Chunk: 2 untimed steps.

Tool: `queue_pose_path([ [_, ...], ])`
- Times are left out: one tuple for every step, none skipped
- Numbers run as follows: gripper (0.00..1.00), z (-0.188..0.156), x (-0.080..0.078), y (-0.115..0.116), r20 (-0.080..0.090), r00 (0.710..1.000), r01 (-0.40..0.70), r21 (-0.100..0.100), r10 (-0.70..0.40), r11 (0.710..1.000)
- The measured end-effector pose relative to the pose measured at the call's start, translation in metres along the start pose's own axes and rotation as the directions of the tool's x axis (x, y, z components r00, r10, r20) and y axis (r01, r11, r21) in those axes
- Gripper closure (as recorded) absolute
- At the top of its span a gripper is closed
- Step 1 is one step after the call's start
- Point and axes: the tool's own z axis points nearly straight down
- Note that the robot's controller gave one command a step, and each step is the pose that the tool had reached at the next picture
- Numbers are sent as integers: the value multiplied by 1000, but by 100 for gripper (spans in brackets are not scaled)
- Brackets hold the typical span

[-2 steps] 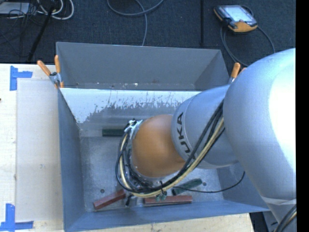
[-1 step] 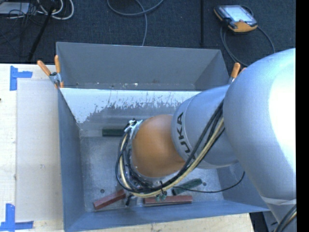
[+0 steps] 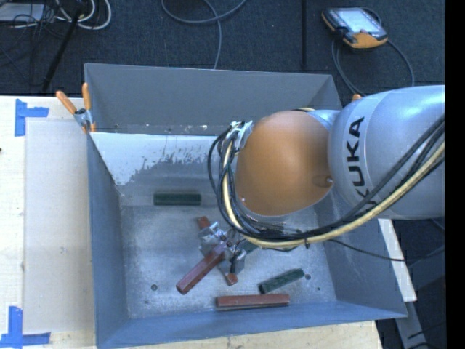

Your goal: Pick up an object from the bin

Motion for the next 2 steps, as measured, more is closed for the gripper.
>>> queue_pose_path([
  [100,2,1,1,-4,1000,-2,-3,2,1000],
  [100,-42,-16,-7,-4,1000,-23,-3,23,1000],
])
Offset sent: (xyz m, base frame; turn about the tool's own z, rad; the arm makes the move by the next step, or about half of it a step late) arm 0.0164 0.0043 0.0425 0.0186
